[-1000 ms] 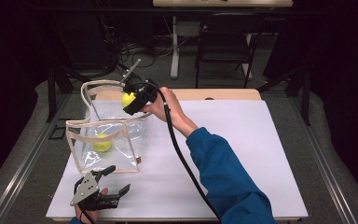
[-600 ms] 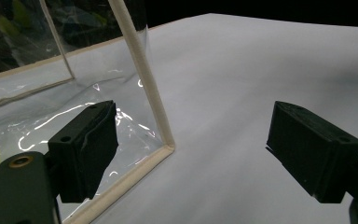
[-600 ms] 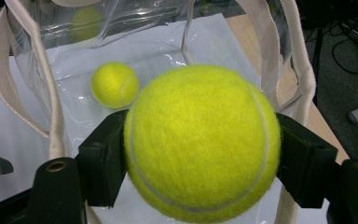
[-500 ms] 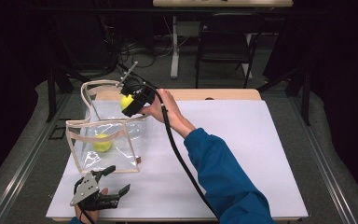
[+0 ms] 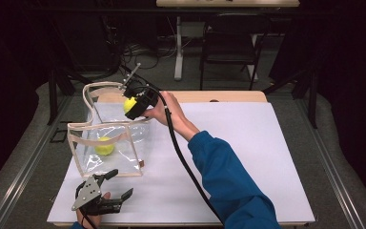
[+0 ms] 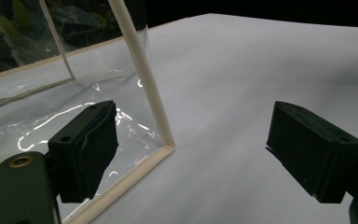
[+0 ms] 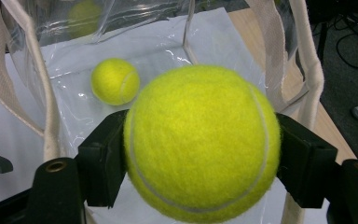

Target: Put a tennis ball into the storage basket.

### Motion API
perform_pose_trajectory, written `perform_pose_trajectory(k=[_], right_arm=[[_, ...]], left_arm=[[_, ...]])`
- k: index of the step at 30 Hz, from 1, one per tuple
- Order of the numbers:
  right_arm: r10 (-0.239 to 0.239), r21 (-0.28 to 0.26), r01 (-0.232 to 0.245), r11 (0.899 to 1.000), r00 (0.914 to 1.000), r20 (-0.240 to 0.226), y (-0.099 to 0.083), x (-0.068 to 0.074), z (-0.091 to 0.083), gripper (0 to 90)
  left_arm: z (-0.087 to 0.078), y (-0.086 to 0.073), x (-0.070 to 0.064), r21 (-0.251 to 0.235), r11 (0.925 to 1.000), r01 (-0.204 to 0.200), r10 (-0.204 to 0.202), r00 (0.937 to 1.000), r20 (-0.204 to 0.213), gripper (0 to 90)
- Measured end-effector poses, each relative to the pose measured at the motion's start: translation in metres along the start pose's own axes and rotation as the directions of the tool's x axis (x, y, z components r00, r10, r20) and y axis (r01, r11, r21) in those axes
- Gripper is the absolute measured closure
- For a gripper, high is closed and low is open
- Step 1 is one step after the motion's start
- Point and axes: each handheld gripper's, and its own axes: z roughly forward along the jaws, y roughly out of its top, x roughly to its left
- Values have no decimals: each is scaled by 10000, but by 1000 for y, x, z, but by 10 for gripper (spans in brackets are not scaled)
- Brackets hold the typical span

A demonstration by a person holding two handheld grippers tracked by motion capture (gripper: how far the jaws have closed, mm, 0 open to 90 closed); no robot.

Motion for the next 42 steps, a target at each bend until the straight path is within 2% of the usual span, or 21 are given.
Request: perform_pose_trajectory(k=[19, 21, 22, 27, 33, 42], right_arm=[[-81, 470, 77, 9989, 9999, 79, -1, 0, 5, 255], [-85, 533, 79, 9985, 9999, 108, -1, 0, 5, 231], [-88, 582, 71, 9983, 9996, 278, 0, 1, 4, 187], [5, 196, -16, 9998, 9986, 537, 0, 1, -4, 128], [262, -235, -254, 9994, 9991, 348, -4, -3, -16, 56], [295, -687, -286, 9972, 9995, 123, -14, -6, -37, 18]], left_arm=[[0, 0, 0, 4, 10000, 17, -17, 10000, 1, 160], [0, 0, 0, 3, 10000, 17, -17, 10000, 5, 160], [0, 0, 0, 11, 10000, 16, -16, 10000, 2, 160], [0, 0, 0, 51, 10000, 6, -7, 10000, 28, 160], [0, 0, 0, 11, 10000, 1, -1, 10000, 5, 159], [0, 0, -1, 68, 10000, -51, 51, 10000, 20, 160]])
